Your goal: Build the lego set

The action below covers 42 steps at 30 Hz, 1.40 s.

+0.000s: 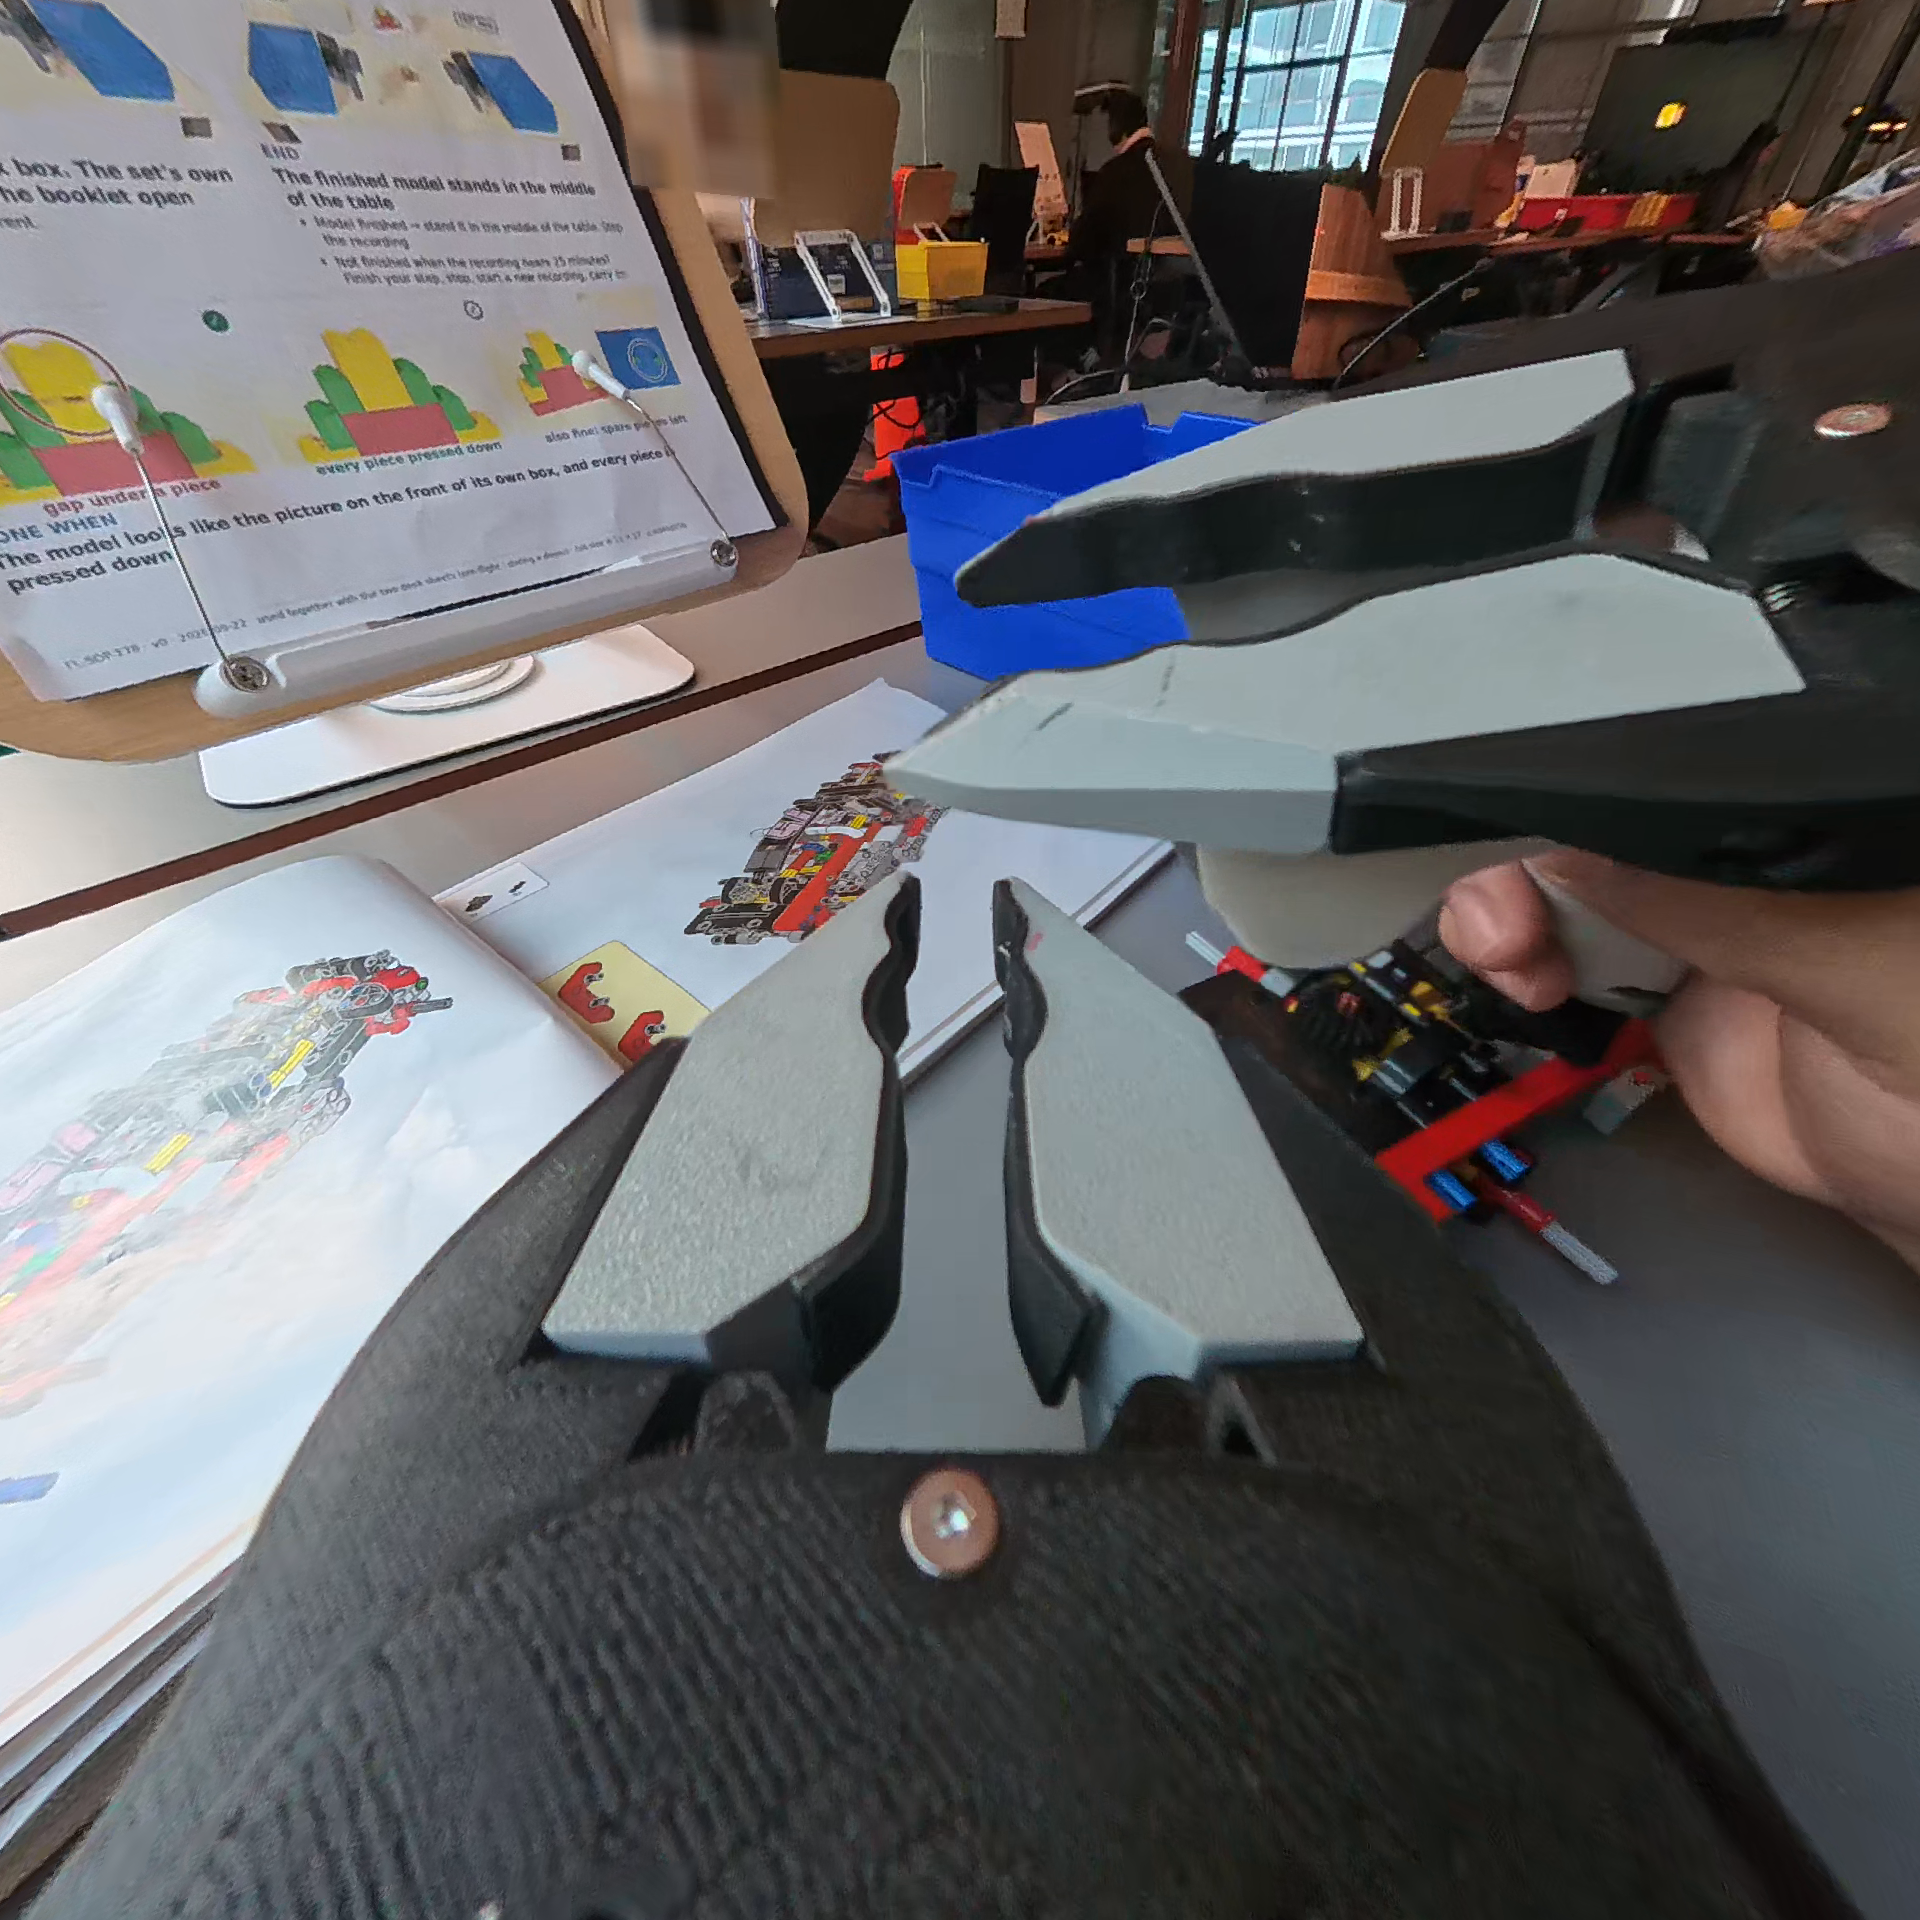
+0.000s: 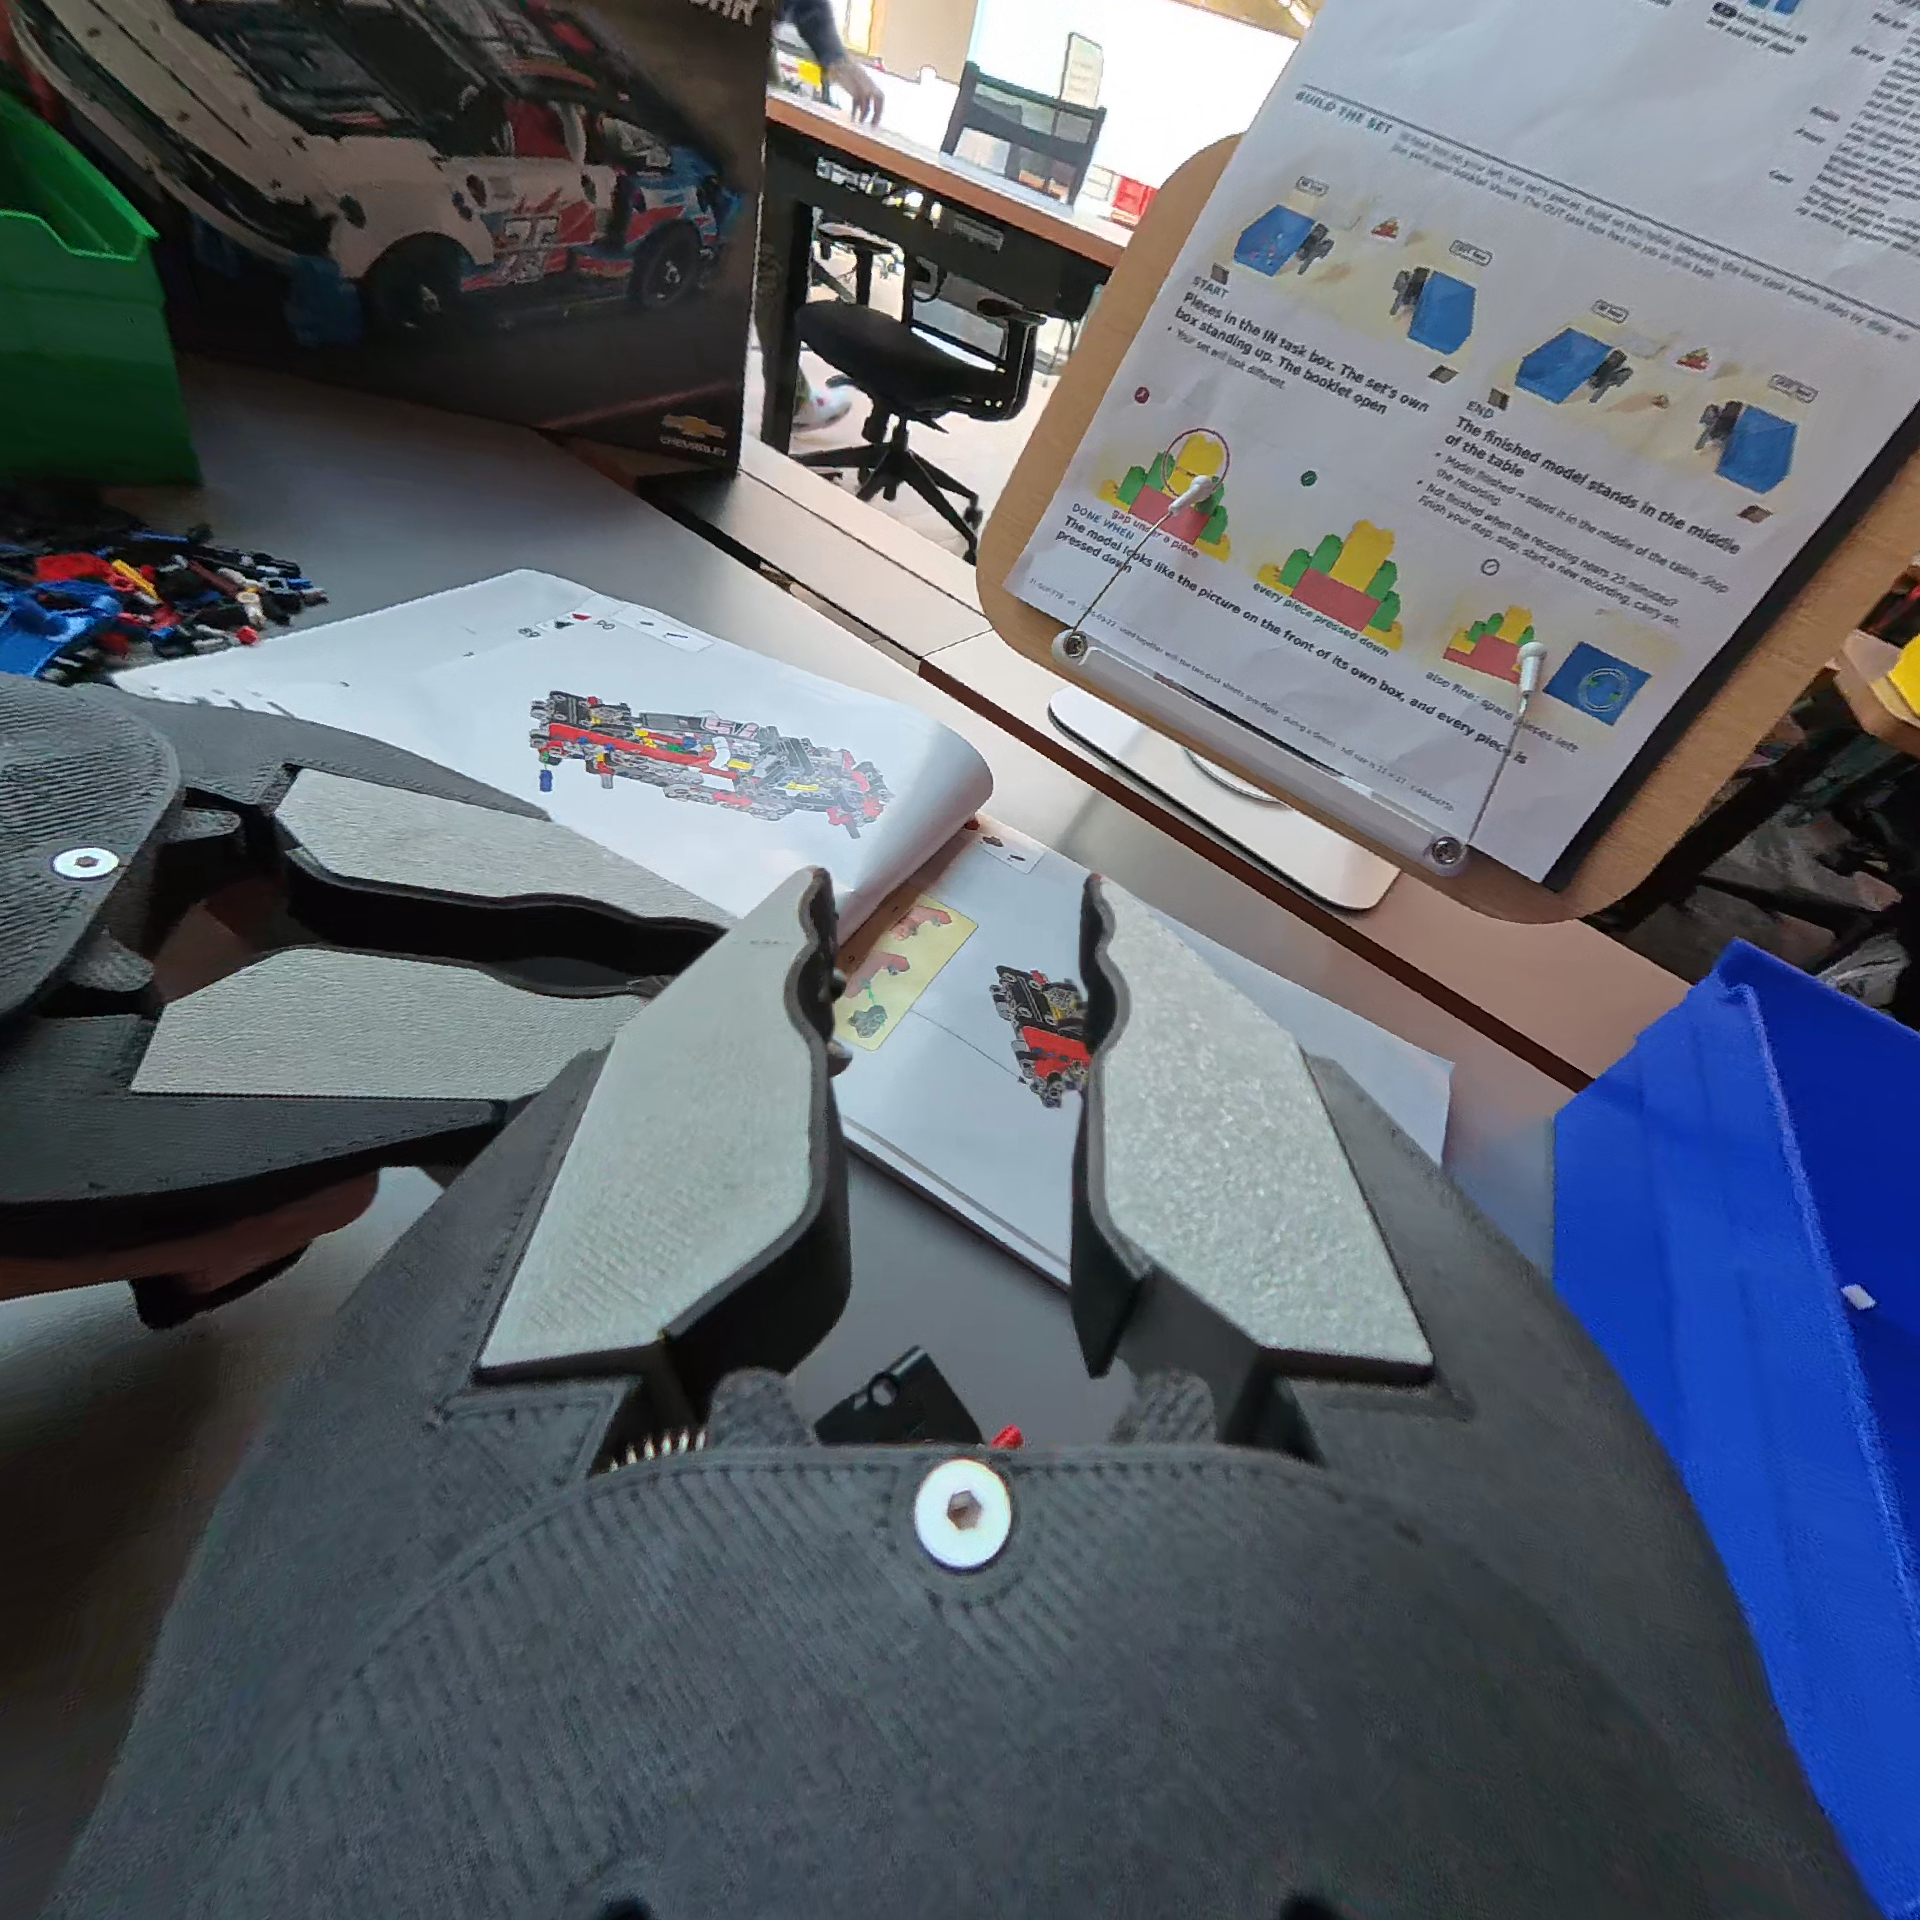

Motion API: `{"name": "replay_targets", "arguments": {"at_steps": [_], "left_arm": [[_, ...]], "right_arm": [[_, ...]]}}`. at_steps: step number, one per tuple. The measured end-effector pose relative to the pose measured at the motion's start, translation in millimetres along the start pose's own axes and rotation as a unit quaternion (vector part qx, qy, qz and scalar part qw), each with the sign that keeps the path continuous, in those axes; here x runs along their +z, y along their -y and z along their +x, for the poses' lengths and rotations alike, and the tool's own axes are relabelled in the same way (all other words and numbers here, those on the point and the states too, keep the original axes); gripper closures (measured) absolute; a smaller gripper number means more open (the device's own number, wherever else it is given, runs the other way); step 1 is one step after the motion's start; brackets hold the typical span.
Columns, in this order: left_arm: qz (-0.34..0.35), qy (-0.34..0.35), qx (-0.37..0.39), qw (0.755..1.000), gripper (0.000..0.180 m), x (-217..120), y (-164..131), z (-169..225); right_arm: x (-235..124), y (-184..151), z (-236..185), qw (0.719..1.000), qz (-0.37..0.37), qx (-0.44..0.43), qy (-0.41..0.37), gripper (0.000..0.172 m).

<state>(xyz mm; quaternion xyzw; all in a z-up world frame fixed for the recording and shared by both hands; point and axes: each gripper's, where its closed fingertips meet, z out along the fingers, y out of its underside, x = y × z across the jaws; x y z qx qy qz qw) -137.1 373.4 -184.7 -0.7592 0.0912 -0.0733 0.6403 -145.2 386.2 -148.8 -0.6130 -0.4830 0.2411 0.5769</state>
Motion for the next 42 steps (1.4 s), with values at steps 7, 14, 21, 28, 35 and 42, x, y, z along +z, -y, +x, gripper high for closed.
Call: {"name": "replay_targets", "arguments": {"at_steps": [7, 14, 21, 28, 35, 42], "left_arm": [[0.005, -0.011, 0.001, 1.000, 0.169, -3.6, 2.8, 4.3], [0.006, -0.017, -0.031, 0.999, 0.168, -4.9, 4.3, -0.9], [0.001, -0.024, -0.012, 1.000, 0.168, -2.5, 1.4, 8.6], [-0.006, -0.034, -0.015, 0.999, 0.164, -1.2, -2.5, 10.7], [-0.014, -0.048, -0.044, 0.998, 0.157, -1.4, -4.9, 10.4], [-0.015, -0.031, -0.020, 0.999, 0.157, -8.8, -4.9, -6.2]], "right_arm": [[-5.8, 4.0, 11.8, 0.999, 0.022, 0.021, -0.024, 0.128], [-4.4, 8.8, -7.1, 0.999, 0.046, 0.014, 0.007, 0.128], [-8.9, 9.9, -5.8, 0.999, 0.049, 0.011, 0.011, 0.129], [-13.5, 15.7, -13.5, 0.998, 0.061, 0.013, 0.031, 0.130], [-15.0, 19.6, -20.4, 0.997, 0.070, 0.008, 0.037, 0.130], [-10.8, 16.2, -29.8, 0.996, 0.066, 0.007, 0.057, 0.125]]}}
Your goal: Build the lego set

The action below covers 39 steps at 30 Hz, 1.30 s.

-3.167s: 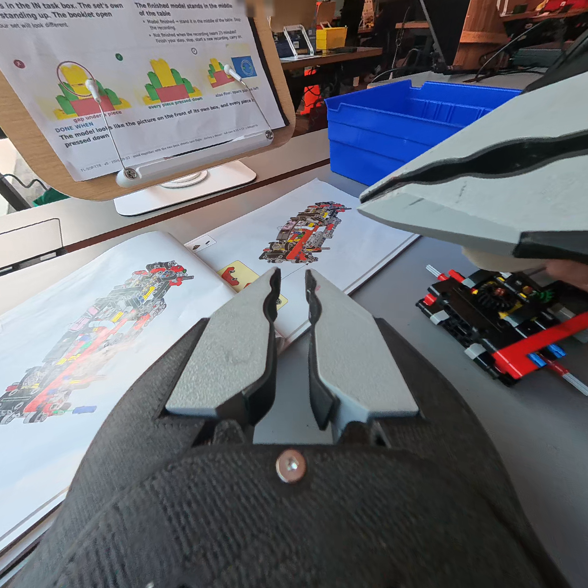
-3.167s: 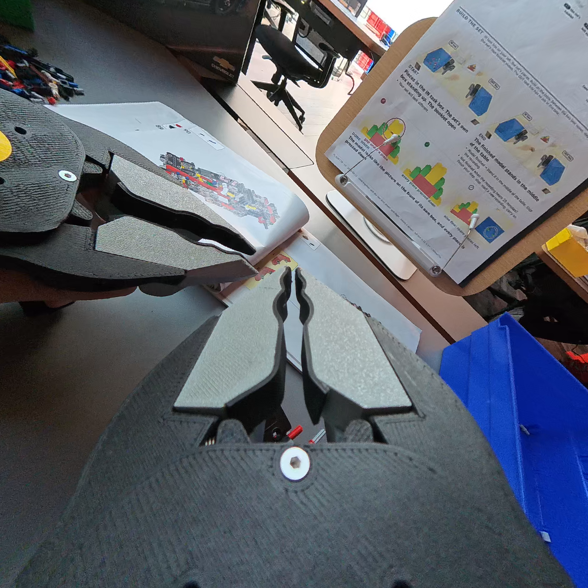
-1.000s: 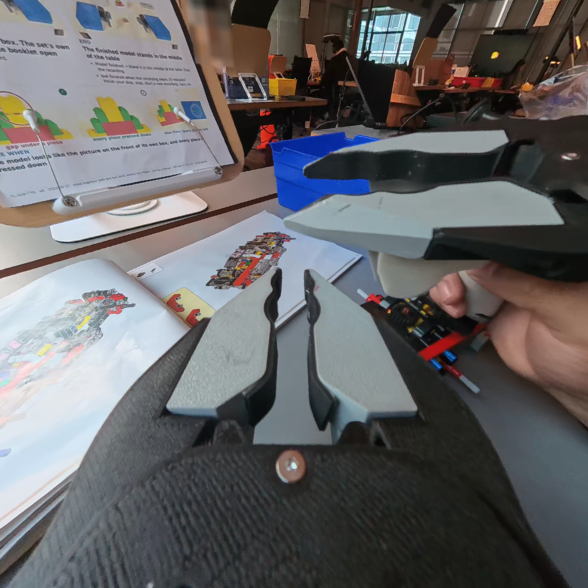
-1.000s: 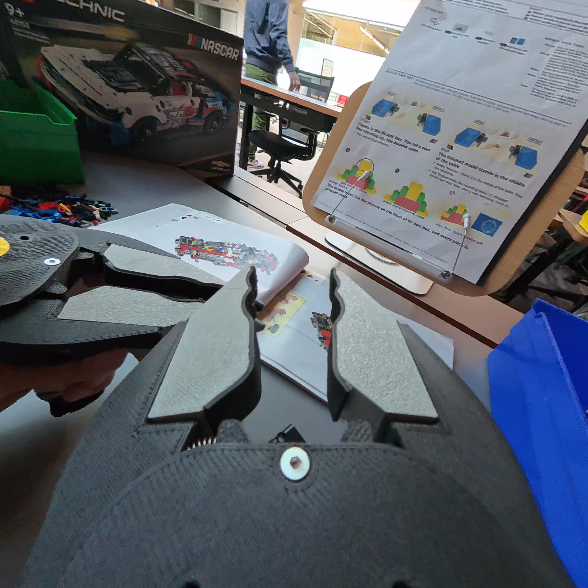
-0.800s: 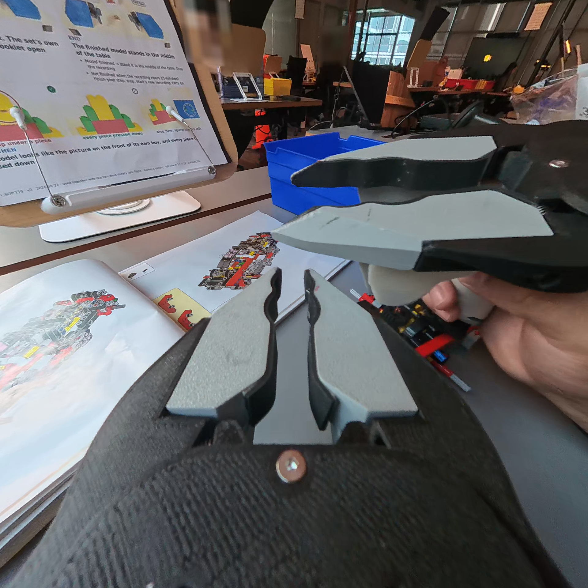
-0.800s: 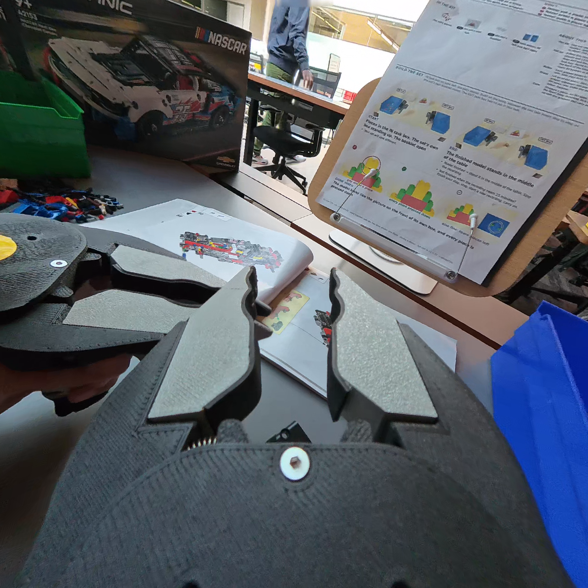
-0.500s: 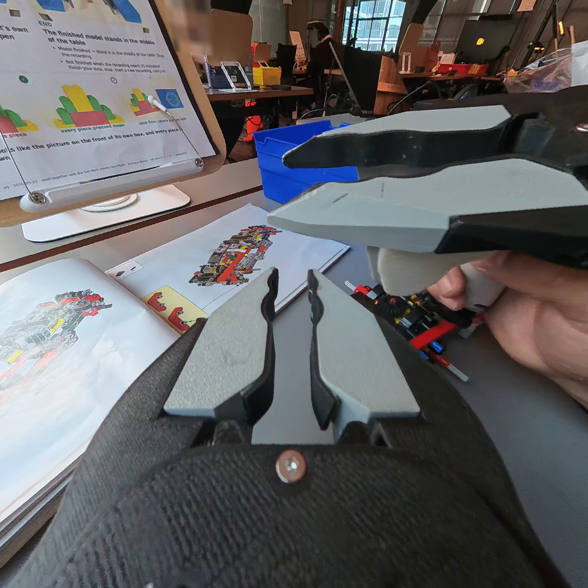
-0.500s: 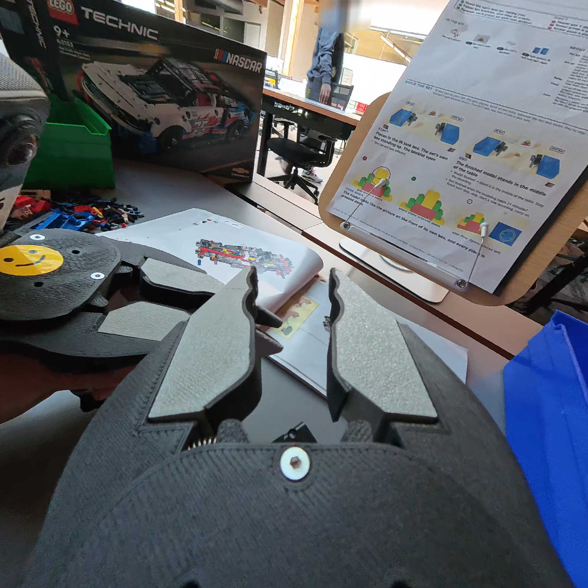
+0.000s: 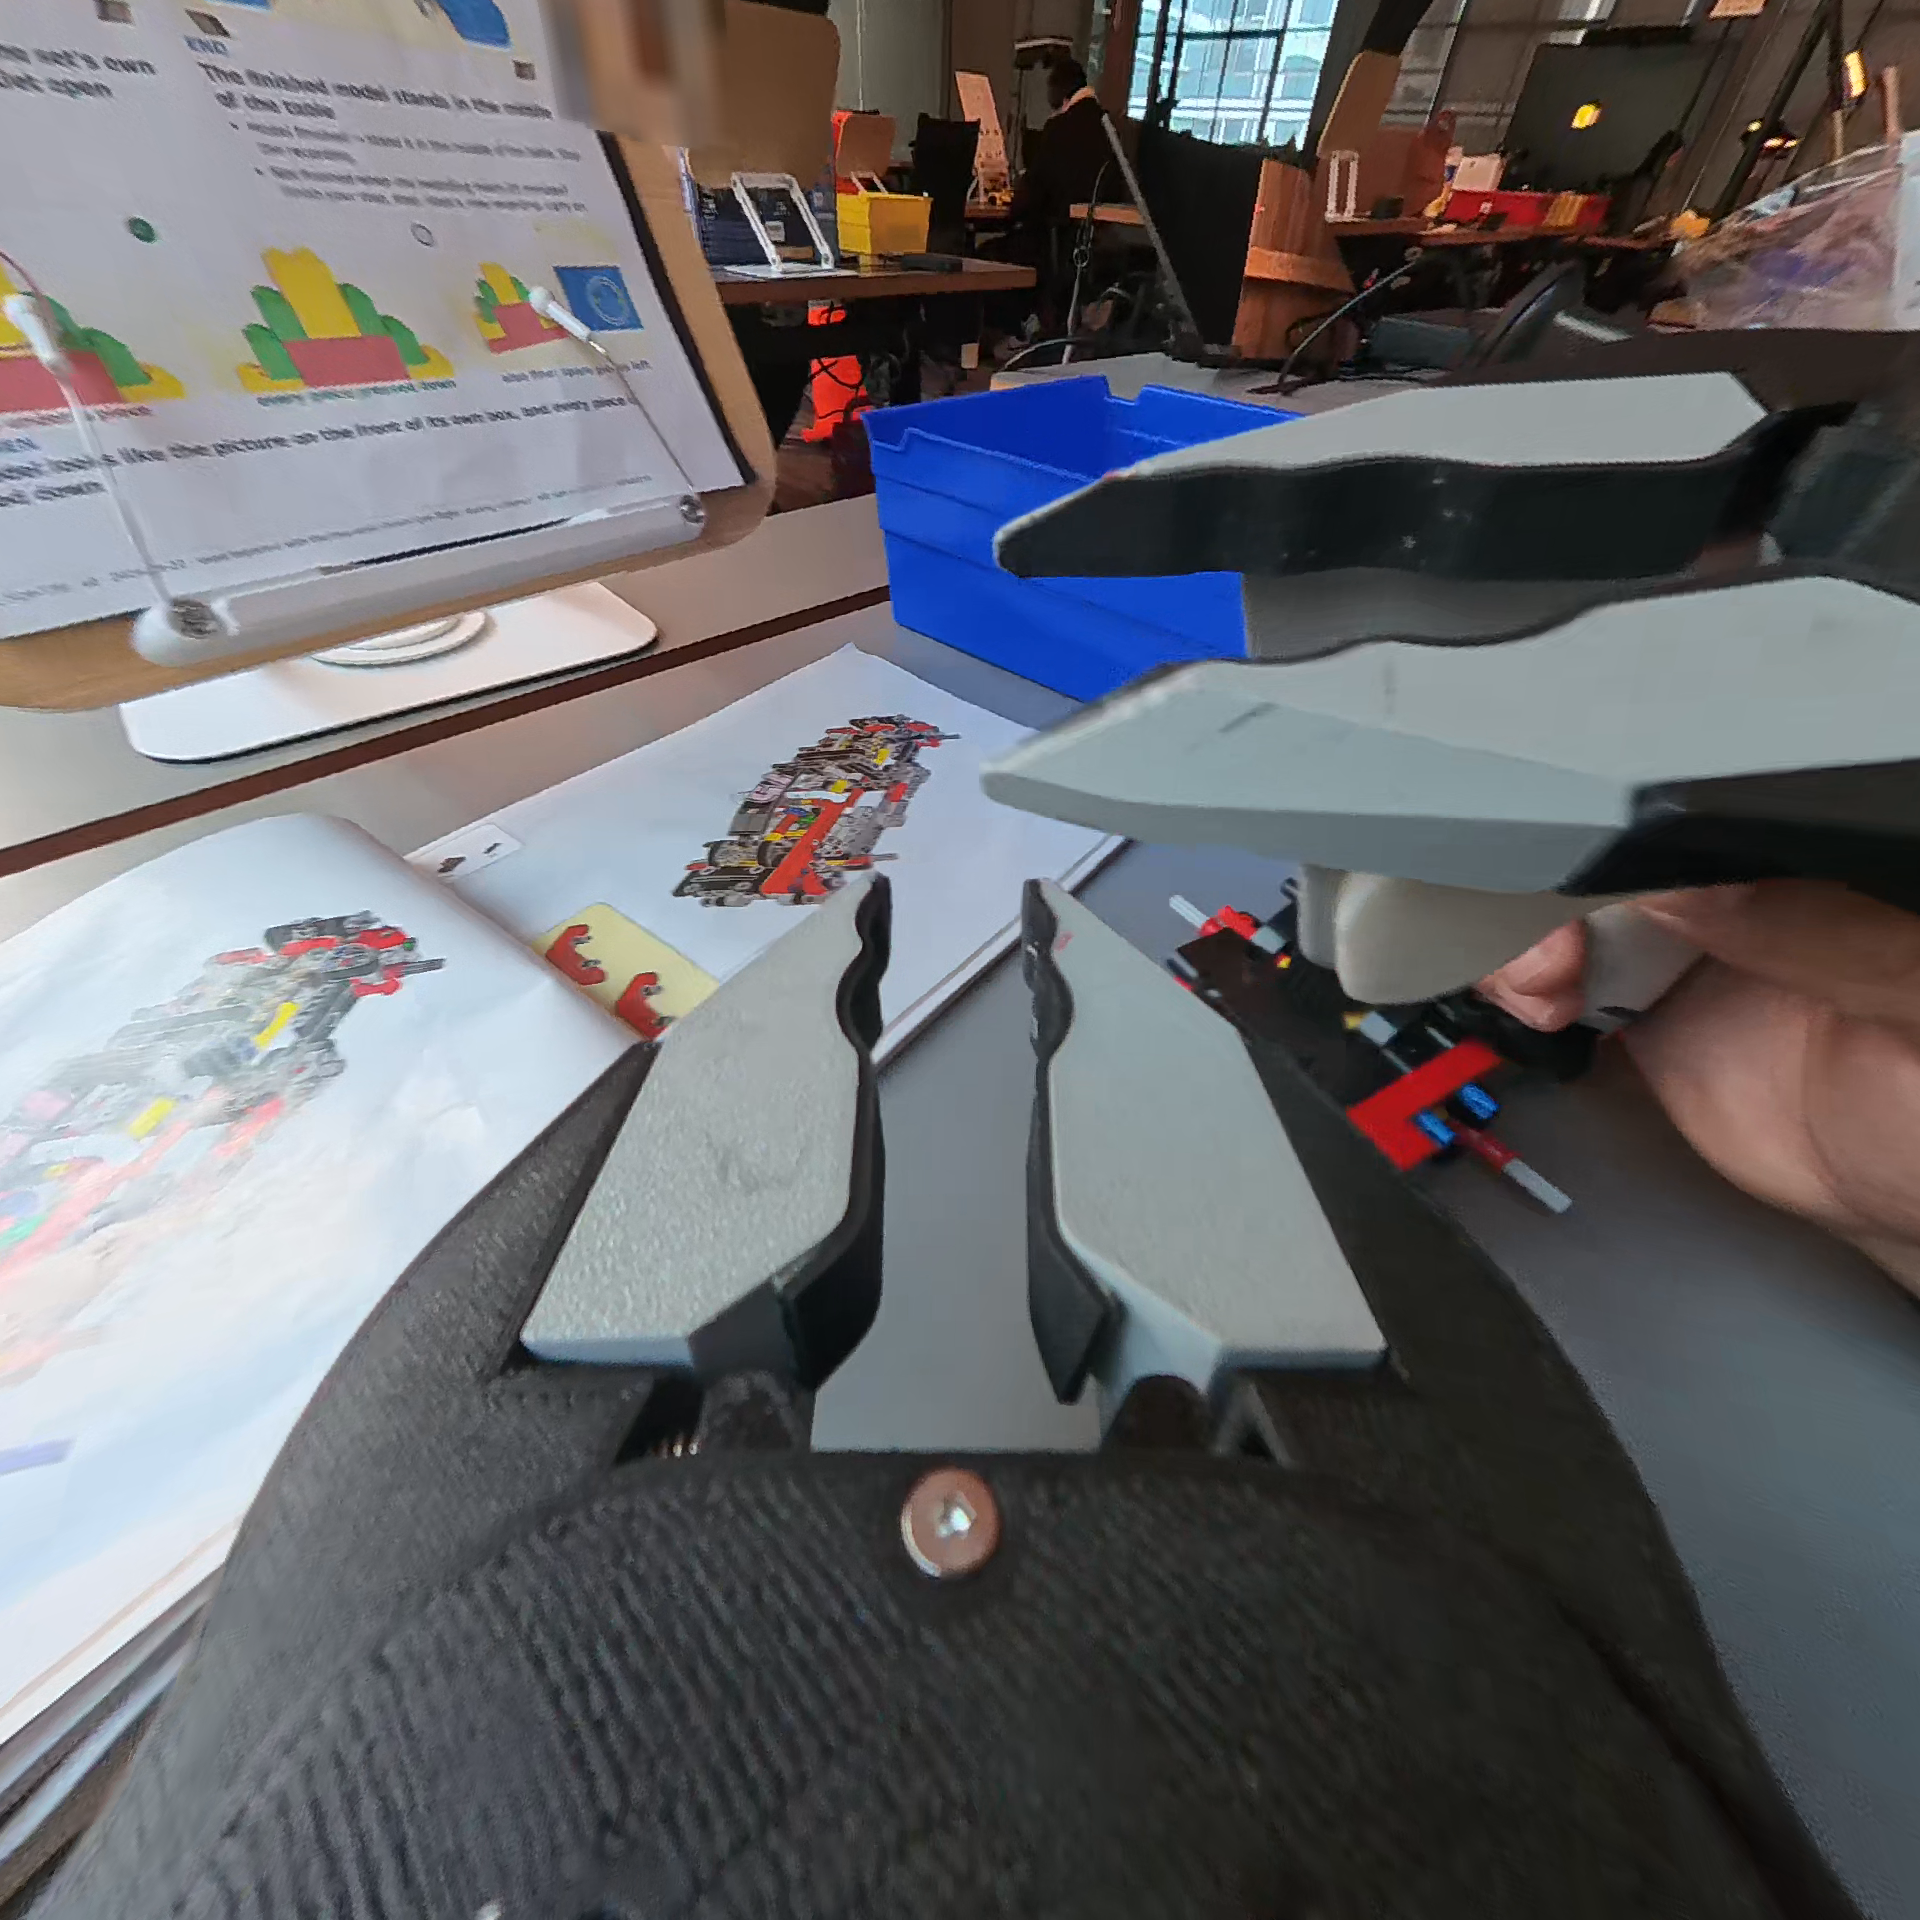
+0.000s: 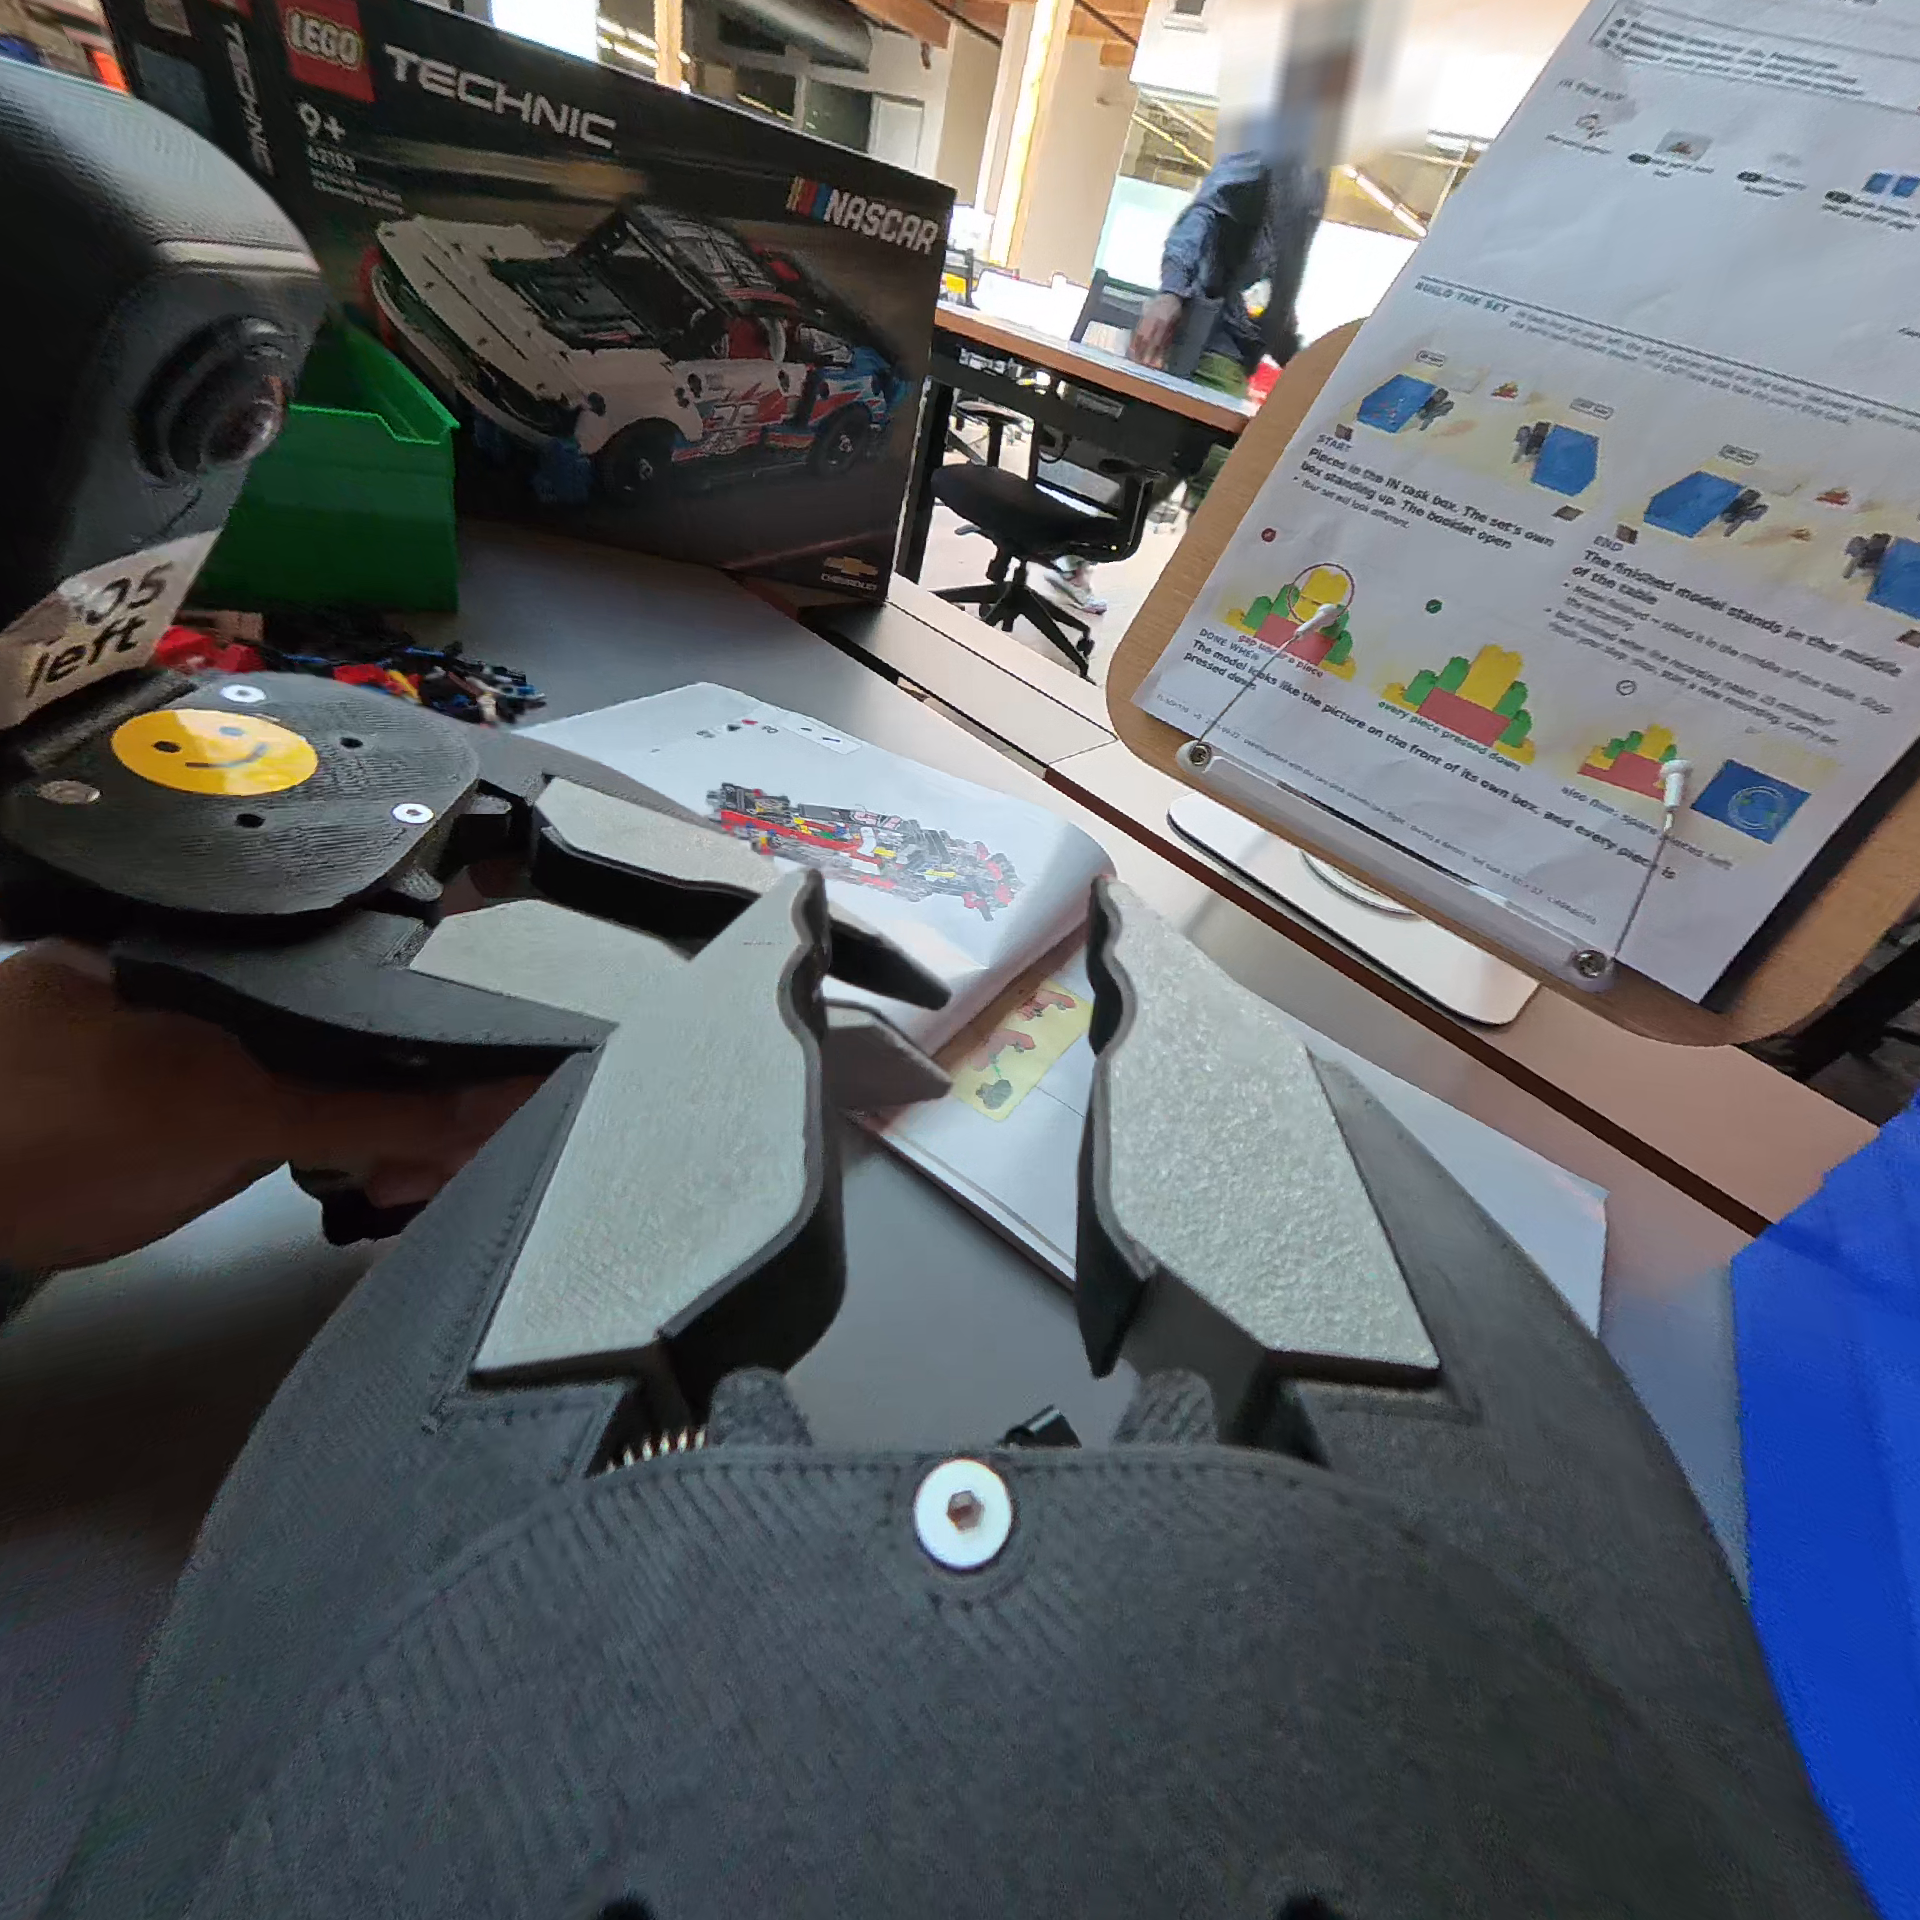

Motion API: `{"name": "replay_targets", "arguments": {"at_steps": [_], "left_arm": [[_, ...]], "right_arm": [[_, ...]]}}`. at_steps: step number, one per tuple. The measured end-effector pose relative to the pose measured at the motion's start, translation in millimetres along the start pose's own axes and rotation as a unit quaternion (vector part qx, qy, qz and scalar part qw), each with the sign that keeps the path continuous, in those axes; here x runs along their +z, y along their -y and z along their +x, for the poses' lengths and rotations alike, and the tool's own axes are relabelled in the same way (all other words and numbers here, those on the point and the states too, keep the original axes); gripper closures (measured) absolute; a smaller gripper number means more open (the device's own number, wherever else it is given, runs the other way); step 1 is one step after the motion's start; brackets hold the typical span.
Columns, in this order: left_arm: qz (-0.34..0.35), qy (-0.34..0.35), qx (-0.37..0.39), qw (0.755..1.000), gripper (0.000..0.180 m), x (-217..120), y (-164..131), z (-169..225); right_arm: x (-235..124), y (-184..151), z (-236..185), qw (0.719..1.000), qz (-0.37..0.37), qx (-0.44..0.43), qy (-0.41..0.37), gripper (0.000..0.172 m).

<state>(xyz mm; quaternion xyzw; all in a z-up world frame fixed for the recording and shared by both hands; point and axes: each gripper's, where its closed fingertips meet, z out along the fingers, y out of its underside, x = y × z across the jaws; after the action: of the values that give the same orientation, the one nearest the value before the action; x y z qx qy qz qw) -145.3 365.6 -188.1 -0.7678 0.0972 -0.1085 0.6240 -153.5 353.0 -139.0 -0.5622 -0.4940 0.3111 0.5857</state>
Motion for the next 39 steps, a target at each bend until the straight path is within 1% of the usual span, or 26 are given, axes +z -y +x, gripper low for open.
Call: {"name": "replay_targets", "arguments": {"at_steps": [2, 4, 8, 10, 16, 19, 25, 34, 37, 39], "left_arm": [[0.001, 0.002, -0.006, 1.000, 0.158, -4.5, 1.7, -6.2], [0.003, -0.011, -0.012, 1.000, 0.158, -11.1, 3.4, -6.1], [0.004, -0.002, 0.031, 1.000, 0.158, -25.8, 3.2, -12.1], [0.005, -0.006, 0.039, 0.999, 0.159, -32.1, 2.4, -13.3], [-0.008, -0.023, 0.029, 0.999, 0.159, -37.0, -4.9, -15.2], [-0.013, -0.035, 0.028, 0.999, 0.159, -39.1, -7.8, -10.7], [-0.014, -0.039, 0.054, 0.998, 0.159, -40.2, -8.4, -3.4], [-0.025, -0.052, 0.047, 0.997, 0.160, -41.6, -16.8, 0.9], [-0.020, -0.080, 0.025, 0.996, 0.160, -43.6, -15.5, 17.2], [-0.023, -0.090, 0.044, 0.995, 0.160, -42.8, -18.4, 28.4]], "right_arm": [[0.9, 0.2, -4.8, 1.000, 0.004, -0.001, 0.012, 0.121], [1.6, -1.1, -6.1, 1.000, 0.004, -0.003, 0.014, 0.121], [0.2, 0.3, -8.5, 1.000, 0.007, -0.004, 0.016, 0.121], [-2.0, 4.1, -10.1, 1.000, 0.015, -0.006, 0.016, 0.121], [-3.7, 7.5, -14.3, 1.000, 0.019, -0.009, 0.020, 0.121], [-3.0, 6.6, -18.1, 0.999, 0.017, -0.010, 0.027, 0.121], [-4.5, 10.8, -25.6, 0.999, 0.024, -0.012, 0.037, 0.121], [-7.5, 13.2, -21.3, 0.999, 0.030, -0.002, 0.033, 0.121], [-8.8, 14.9, -20.7, 0.999, 0.033, -0.003, 0.032, 0.121], [-8.8, 15.1, -20.6, 0.999, 0.033, -0.006, 0.031, 0.121]]}}
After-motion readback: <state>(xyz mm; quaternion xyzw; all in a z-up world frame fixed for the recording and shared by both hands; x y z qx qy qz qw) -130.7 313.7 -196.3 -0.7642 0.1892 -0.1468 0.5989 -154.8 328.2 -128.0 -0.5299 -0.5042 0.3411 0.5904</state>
